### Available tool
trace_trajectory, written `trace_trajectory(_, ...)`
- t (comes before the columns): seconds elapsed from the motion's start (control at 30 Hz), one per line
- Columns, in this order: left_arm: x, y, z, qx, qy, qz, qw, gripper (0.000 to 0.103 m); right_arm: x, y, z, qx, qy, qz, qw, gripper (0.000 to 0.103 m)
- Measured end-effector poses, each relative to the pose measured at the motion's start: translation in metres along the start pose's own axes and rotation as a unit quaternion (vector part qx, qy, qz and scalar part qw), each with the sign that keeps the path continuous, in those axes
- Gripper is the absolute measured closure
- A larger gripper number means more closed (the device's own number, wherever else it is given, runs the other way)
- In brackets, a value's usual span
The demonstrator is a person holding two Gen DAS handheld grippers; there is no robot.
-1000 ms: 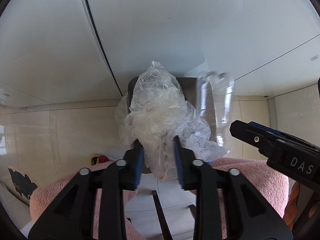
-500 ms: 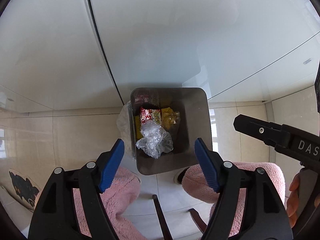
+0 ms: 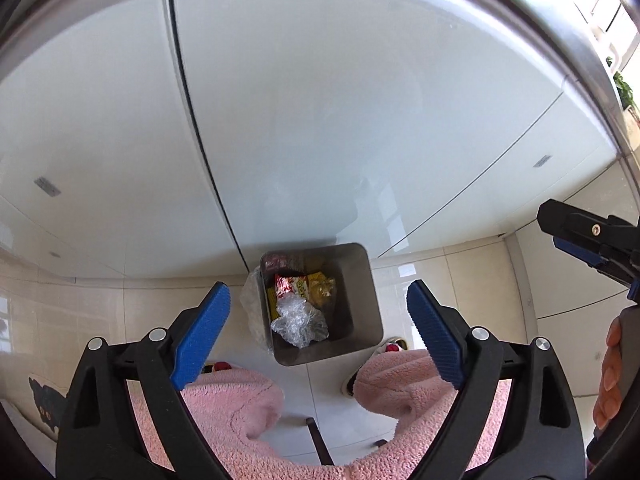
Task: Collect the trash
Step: 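Raise both tools back toward the trash on the counter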
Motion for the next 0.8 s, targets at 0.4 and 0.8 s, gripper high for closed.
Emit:
trace_trajectory(0.4,0.049,-0.095,-0.111,0.099,0.007,0.058,0.9934,0.015,-0.025,-0.081,-0.138,0.104,-0.017,-0.011,0.994,0.003)
trace_trajectory(0.8,0.084,-0.188,-0.133,0.144,0.01,0.104,0.9841,0.015,-0.036,-0.166,-0.177,0.13,-0.022,0.018,0.991,0.003)
Point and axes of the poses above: each gripper's, at about its wrist camera, not at the fingertips, and z roughly the way its jaws point, x to its right, y to its underside, the point moved 9 cm from there along z, roughly the way its jaws point, and after that the axes turned 10 degrees about z, right-handed, at the moved point
